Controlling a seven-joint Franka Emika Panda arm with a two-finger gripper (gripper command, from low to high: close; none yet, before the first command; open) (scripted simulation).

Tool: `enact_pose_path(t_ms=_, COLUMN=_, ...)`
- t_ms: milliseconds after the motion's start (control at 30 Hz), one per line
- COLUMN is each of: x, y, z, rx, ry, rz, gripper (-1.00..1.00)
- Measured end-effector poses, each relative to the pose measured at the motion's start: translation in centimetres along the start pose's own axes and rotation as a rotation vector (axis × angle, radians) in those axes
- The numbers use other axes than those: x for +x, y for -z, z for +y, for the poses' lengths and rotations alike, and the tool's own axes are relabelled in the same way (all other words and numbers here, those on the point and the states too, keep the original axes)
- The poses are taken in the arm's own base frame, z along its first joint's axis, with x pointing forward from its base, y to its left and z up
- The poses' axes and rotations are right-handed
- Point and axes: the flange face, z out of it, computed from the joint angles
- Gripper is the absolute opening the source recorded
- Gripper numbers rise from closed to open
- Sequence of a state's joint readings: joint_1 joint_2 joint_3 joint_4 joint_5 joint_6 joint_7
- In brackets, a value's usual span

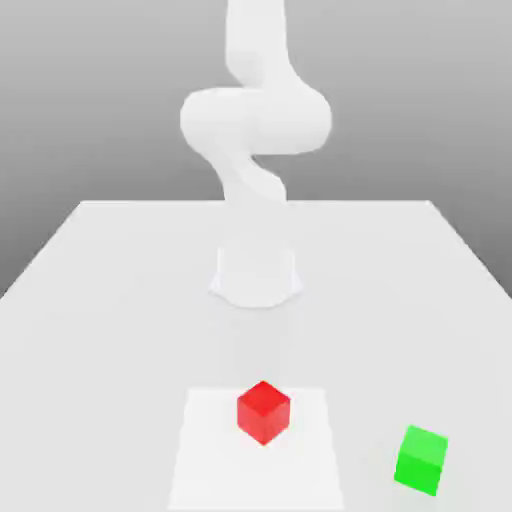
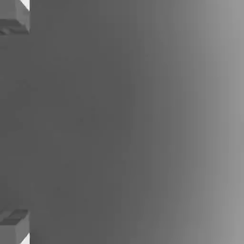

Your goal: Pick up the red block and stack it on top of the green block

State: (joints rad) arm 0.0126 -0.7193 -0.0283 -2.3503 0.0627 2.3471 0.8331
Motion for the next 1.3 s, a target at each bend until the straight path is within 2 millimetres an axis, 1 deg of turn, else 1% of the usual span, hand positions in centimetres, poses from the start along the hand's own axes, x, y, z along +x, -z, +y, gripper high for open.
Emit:
enact_pose_path(t_ms=67, x=-0.3, y=-5.3, z=1.4, rx=-0.038, ry=-0.089, rz=-0.079, gripper=0.00)
enact_pose_path(t_ms=133, x=-1.3, y=-10.2, z=2.9, rx=-0.085, ry=-0.168, rz=-0.144, gripper=0.00)
enact_pose_path(t_ms=267, x=-4.6, y=-18.7, z=6.4, rx=-0.206, ry=-0.308, rz=-0.240, gripper=0.00)
enact_pose_path(t_ms=333, x=-6.7, y=-22.3, z=8.5, rx=-0.277, ry=-0.373, rz=-0.270, gripper=0.00)
enact_pose_path(t_ms=400, x=-9.0, y=-25.5, z=10.7, rx=-0.352, ry=-0.432, rz=-0.288, gripper=0.00)
enact_pose_path(t_ms=467, x=-11.3, y=-28.2, z=13.2, rx=-0.430, ry=-0.488, rz=-0.292, gripper=0.00)
enact_pose_path(t_ms=533, x=-13.6, y=-30.4, z=15.8, rx=-0.508, ry=-0.539, rz=-0.283, gripper=0.00)
enact_pose_path(t_ms=600, x=-15.7, y=-32.0, z=18.6, rx=-0.585, ry=-0.587, rz=-0.260, gripper=0.00)
enact_pose_path(t_ms=667, x=-17.4, y=-33.2, z=21.5, rx=-0.659, ry=-0.634, rz=-0.223, gripper=0.00)
enact_pose_path(t_ms=700, x=-18.0, y=-33.6, z=22.5, rx=-0.683, ry=-0.649, rz=-0.207, gripper=0.00)
enact_pose_path(t_ms=733, x=-18.3, y=-33.9, z=23.0, rx=-0.693, ry=-0.657, rz=-0.199, gripper=0.00)
enact_pose_path(t_ms=967, x=-19.4, y=-36.4, z=24.5, rx=-0.695, ry=-0.655, rz=-0.190, gripper=0.00)
enact_pose_path(t_ms=1167, x=-21.0, y=-38.6, z=26.6, rx=-0.703, ry=-0.658, rz=-0.193, gripper=0.00)
enact_pose_path(t_ms=1200, x=-21.2, y=-38.8, z=26.8, rx=-0.705, ry=-0.659, rz=-0.194, gripper=-1.00)
enact_pose_path(t_ms=1300, x=-21.2, y=-38.8, z=26.8, rx=-0.704, ry=-0.659, rz=-0.194, gripper=-1.00)
